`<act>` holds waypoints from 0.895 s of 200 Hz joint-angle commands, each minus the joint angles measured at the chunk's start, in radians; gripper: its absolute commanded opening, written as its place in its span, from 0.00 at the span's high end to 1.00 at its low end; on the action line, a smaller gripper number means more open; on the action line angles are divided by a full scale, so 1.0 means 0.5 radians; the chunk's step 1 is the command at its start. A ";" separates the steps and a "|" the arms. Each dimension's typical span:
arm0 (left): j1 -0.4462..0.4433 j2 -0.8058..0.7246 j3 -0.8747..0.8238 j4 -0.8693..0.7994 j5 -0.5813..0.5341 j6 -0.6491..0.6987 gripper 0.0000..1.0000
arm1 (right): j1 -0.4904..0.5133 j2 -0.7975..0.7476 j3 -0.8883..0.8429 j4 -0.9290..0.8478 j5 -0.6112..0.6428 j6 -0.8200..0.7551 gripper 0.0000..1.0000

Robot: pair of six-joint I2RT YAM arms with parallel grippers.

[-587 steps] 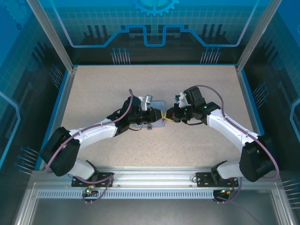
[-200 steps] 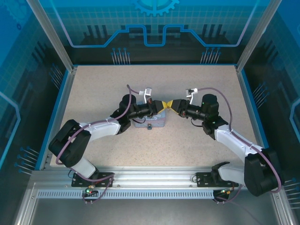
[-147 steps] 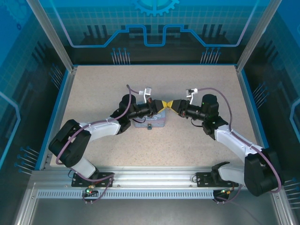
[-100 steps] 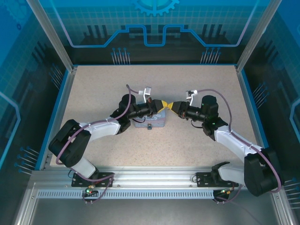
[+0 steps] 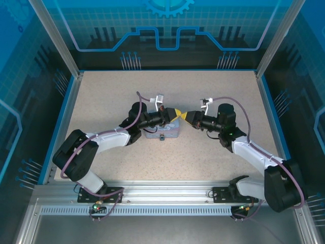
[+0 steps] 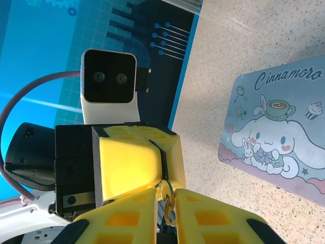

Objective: Unlock a padlock with a key

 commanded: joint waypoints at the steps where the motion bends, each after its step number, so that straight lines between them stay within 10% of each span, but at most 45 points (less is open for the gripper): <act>1: 0.015 -0.001 0.037 0.012 0.014 0.029 1.00 | 0.027 0.018 0.024 0.050 -0.049 -0.029 0.83; 179: 0.014 -0.009 -0.022 0.039 0.001 0.022 1.00 | 0.022 0.063 0.095 0.078 0.001 0.023 0.92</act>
